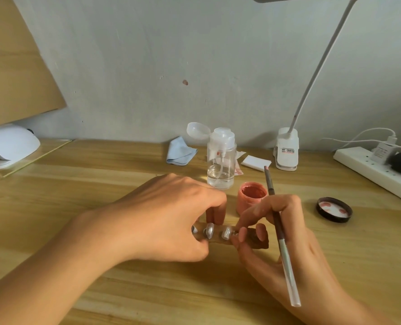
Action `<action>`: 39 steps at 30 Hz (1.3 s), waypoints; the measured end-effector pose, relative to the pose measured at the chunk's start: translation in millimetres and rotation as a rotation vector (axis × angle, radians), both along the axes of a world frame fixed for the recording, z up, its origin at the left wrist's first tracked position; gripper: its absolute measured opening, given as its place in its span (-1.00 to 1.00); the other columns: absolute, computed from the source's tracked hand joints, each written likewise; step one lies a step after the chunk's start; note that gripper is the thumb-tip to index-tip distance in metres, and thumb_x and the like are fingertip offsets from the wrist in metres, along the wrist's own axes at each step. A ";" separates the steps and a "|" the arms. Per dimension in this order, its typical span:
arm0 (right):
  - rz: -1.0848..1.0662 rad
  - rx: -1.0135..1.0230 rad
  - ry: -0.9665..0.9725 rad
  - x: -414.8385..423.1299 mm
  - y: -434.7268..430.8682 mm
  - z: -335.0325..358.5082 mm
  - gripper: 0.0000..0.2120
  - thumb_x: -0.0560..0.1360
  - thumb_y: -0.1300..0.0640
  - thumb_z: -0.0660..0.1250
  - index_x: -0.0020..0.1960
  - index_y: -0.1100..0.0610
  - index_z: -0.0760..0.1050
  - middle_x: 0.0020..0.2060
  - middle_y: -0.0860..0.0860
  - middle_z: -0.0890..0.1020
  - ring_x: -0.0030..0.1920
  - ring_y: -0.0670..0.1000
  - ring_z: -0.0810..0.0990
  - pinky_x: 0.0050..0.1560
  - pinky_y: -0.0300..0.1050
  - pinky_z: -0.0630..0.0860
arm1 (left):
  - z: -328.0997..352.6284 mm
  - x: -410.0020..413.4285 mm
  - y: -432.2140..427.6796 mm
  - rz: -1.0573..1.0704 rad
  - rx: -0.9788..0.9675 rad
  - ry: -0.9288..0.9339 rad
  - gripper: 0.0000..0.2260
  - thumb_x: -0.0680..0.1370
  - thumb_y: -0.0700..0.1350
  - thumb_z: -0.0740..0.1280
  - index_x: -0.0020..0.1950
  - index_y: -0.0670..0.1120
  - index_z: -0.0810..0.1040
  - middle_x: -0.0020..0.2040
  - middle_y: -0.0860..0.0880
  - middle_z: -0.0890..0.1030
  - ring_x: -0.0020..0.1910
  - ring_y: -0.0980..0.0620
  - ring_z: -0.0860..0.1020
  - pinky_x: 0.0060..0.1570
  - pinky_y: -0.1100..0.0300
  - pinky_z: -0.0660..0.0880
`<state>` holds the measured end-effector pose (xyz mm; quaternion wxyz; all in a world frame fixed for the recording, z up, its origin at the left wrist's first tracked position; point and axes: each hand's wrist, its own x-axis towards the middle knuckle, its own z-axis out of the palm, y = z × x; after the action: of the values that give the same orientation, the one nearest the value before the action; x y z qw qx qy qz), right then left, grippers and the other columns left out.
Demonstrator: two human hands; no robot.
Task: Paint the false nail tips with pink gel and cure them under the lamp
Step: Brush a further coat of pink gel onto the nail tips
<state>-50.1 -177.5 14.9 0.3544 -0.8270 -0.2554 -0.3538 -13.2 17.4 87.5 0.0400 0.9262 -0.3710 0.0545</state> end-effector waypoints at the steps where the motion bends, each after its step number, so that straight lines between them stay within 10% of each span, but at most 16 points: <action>1: 0.039 -0.016 -0.018 -7.3 -1.8 -6.6 -0.64 0.45 0.08 0.33 0.11 -0.13 0.21 -0.10 -0.11 0.57 -0.13 0.04 0.60 -0.21 -0.04 0.53 | -0.3 0.2 -0.1 0.002 0.002 0.001 -0.73 0.31 0.09 0.33 -0.01 0.22 0.45 -0.23 0.18 0.51 -0.19 0.22 0.48 -0.27 0.30 0.42; 19: 0.030 -0.092 -0.047 -6.0 -1.0 -11.2 -0.68 0.43 0.07 0.35 0.09 0.04 0.29 -0.09 -0.12 0.54 0.05 -0.13 0.50 -0.01 0.10 0.59 | -10.7 -2.3 -9.9 -0.026 0.042 -0.004 -0.81 0.31 0.10 0.33 -0.15 0.13 0.41 -0.27 0.15 0.46 -0.23 0.31 0.42 -0.40 0.37 0.20; 25: -0.033 -0.198 -0.180 -4.7 -0.1 -14.2 -0.68 0.42 0.17 0.39 0.05 0.06 0.29 -0.15 -0.03 0.61 -0.03 0.01 0.57 0.35 -0.04 0.36 | -12.9 -1.6 -9.7 -0.020 0.059 -0.044 -0.80 0.32 0.08 0.36 -0.14 0.10 0.40 -0.25 0.15 0.45 -0.27 0.22 0.41 -0.36 0.31 0.26; 39: -0.112 -0.131 -0.097 -6.0 0.3 -11.8 -0.69 0.41 0.05 0.44 -0.01 0.03 0.32 -0.22 -0.10 0.53 0.04 -0.25 0.39 0.03 -0.15 0.40 | -32.5 58.0 44.5 0.242 0.001 0.152 -0.83 0.47 0.09 0.40 -0.01 0.22 0.44 -0.08 0.27 0.51 -0.11 0.31 0.46 -0.15 0.26 0.40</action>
<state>-56.1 -177.2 3.1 0.2662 -0.8433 -0.2482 -0.3955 44.7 61.9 55.1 0.0608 0.9656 -0.2524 -0.0117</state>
